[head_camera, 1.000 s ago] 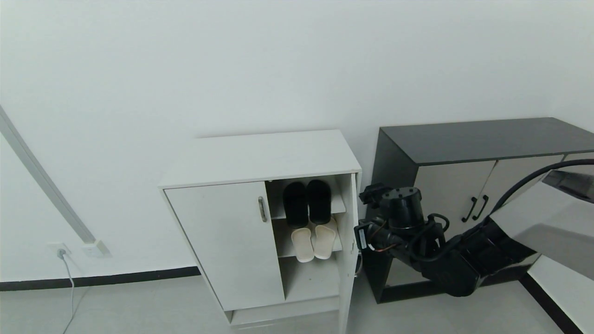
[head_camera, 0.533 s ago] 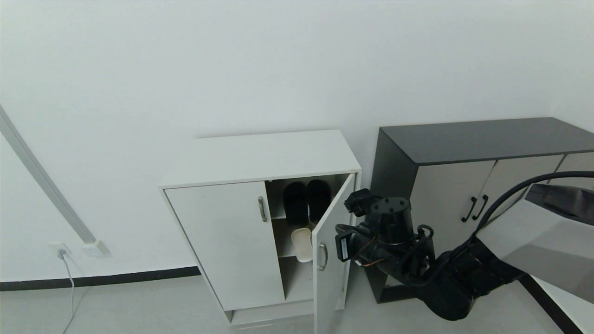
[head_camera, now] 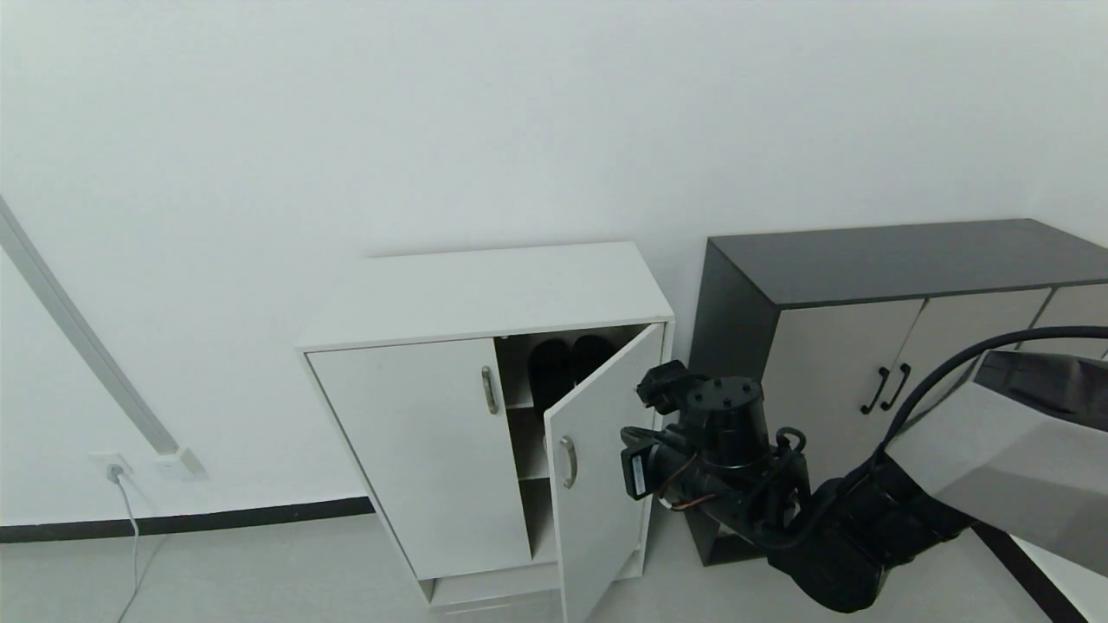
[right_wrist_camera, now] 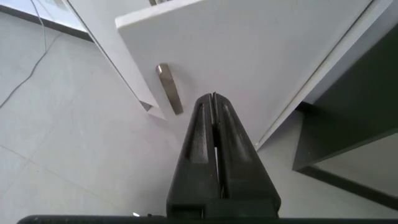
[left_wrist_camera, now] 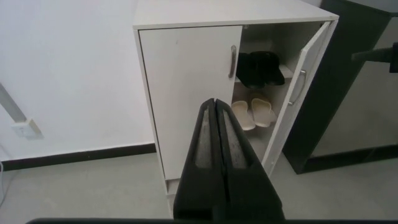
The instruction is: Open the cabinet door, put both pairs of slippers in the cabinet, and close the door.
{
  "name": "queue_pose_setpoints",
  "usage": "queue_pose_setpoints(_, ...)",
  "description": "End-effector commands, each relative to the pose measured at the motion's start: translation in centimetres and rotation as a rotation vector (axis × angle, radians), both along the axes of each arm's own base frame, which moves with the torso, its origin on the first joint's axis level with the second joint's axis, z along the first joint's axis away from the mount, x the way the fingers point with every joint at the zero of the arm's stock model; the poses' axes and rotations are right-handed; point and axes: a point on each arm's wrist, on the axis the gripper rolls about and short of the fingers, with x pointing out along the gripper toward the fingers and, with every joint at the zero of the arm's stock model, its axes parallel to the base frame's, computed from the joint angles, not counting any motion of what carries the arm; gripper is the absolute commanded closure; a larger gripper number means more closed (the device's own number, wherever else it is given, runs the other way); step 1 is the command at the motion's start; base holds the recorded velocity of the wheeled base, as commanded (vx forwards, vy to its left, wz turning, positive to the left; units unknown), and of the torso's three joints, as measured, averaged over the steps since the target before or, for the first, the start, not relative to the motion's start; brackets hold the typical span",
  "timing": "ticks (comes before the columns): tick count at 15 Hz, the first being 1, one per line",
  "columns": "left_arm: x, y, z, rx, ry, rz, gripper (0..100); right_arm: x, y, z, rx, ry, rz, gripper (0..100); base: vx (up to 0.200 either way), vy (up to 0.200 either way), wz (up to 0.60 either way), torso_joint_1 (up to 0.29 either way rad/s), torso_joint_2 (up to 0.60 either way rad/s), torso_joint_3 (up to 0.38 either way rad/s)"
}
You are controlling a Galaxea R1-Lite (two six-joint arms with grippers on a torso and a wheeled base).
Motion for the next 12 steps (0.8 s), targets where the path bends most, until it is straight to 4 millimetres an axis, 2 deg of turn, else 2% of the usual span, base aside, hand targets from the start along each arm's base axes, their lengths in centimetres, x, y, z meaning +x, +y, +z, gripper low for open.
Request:
queue_pose_setpoints(1, 0.0, 0.0, 0.0, 0.0, 0.001, 0.0, 100, 0.0, 0.0, -0.1, -0.002, 0.002, 0.0, 100, 0.0, 0.0, 0.6, 0.007, 0.01, 0.002)
queue_pose_setpoints(3, 0.0, 0.0, 0.0, 0.0, 0.0, 0.0, 100, -0.1, 0.0, -0.1, -0.002, 0.002, 0.0, 100, 0.0, 0.0, 0.6, -0.002, 0.0, -0.002)
queue_pose_setpoints(8, 0.0, 0.0, 0.0, 0.001, 0.0, 0.0, 100, -0.1, -0.3, -0.4, 0.0, -0.004, -0.009, 100, 0.0, 0.0, 0.0, 0.0, 0.0, 0.0)
queue_pose_setpoints(12, 0.0, 0.0, 0.0, 0.004, 0.0, -0.004, 100, -0.3, -2.0, -1.0, -0.039, 0.017, -0.082, 100, 0.0, 0.0, 0.0, 0.0, 0.0, 0.0)
